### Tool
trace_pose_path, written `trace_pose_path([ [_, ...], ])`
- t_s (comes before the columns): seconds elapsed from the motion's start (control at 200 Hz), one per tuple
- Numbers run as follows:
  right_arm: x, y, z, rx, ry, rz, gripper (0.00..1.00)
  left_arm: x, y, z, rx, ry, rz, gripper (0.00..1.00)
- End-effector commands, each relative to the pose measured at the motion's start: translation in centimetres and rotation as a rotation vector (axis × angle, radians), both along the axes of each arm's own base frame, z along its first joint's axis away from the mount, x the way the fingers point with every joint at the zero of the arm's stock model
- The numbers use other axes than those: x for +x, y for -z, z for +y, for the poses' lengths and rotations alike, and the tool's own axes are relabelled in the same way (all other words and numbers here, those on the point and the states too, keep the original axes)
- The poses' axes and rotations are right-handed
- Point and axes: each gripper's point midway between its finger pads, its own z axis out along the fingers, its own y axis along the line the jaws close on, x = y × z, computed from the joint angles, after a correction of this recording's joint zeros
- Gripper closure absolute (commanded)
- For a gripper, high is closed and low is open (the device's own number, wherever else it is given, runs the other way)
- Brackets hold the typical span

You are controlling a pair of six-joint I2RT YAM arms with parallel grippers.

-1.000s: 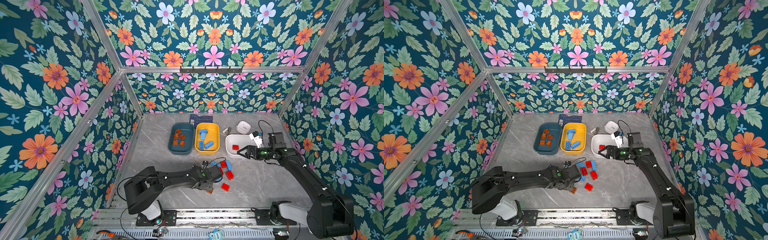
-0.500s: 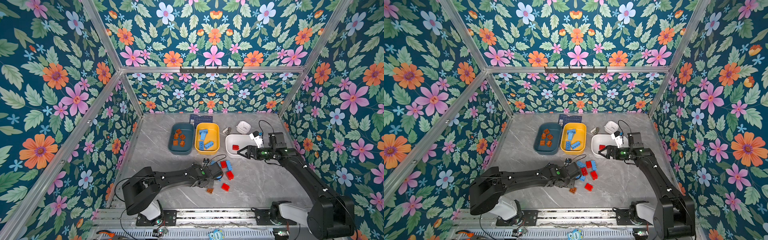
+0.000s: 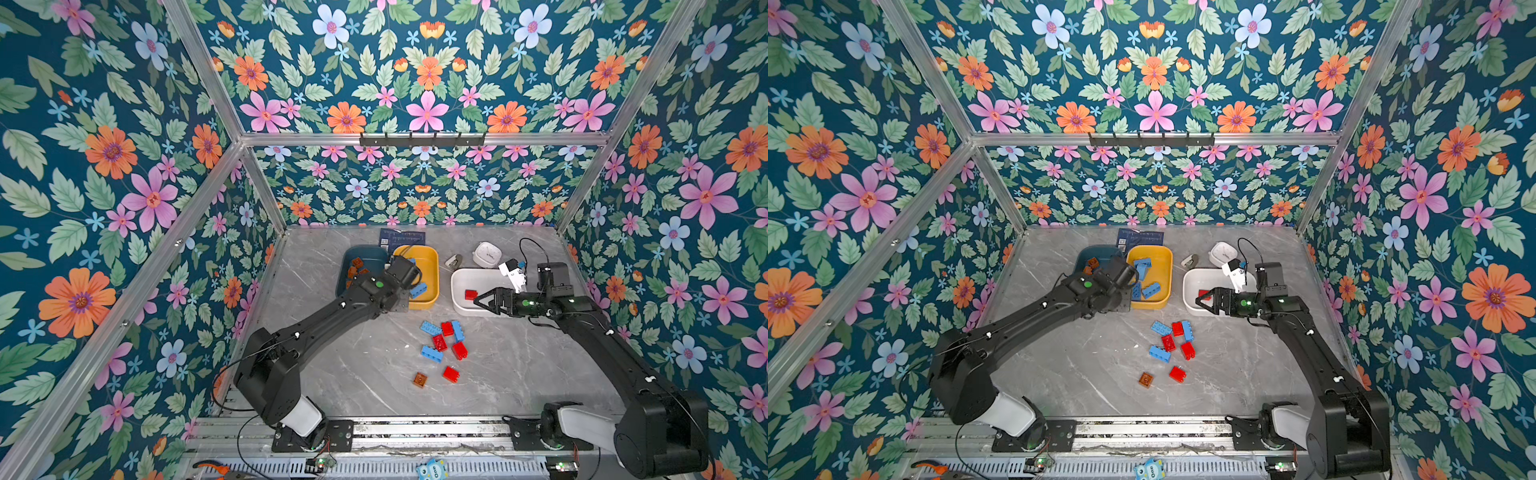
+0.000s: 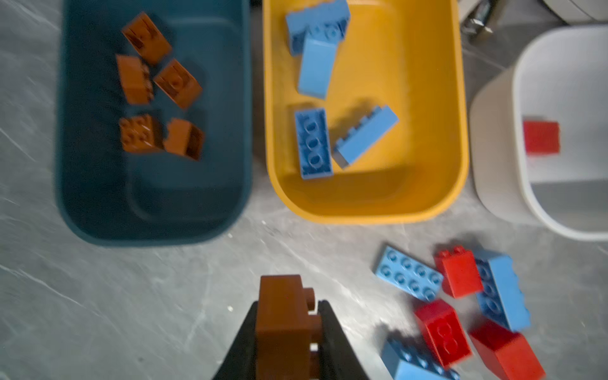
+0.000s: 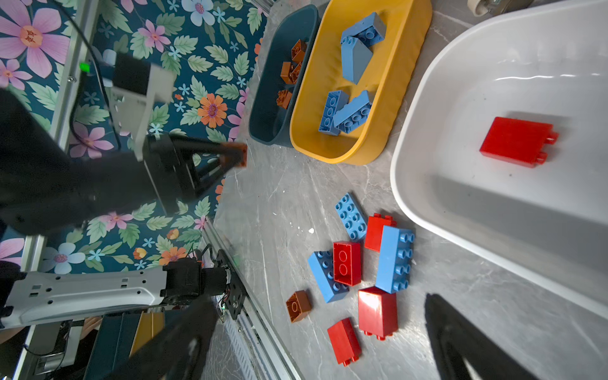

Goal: Sort the legos into containers by color
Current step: Place the lego in the container.

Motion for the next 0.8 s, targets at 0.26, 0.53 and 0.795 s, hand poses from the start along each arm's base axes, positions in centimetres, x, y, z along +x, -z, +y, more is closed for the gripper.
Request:
trace_pose_path([
  [0.26,0.4,-0.2,0.4,0.029,-0.010,-0.010,0.01,8.1,2.6,6.3,0.170,-0.010,0.029,0.75],
  [0.53,0.5,0.3,0.4,0.032,-0.016,0.000,0.01,7.9,7.2,8.6,0.189,-0.042,0.126,0.69],
  [0.795,0.8,0.5,0.5,0.033,-0.020,0.006,0.01,6.9,6.2,9.4,0.204,-0.047,0.120,0.37],
])
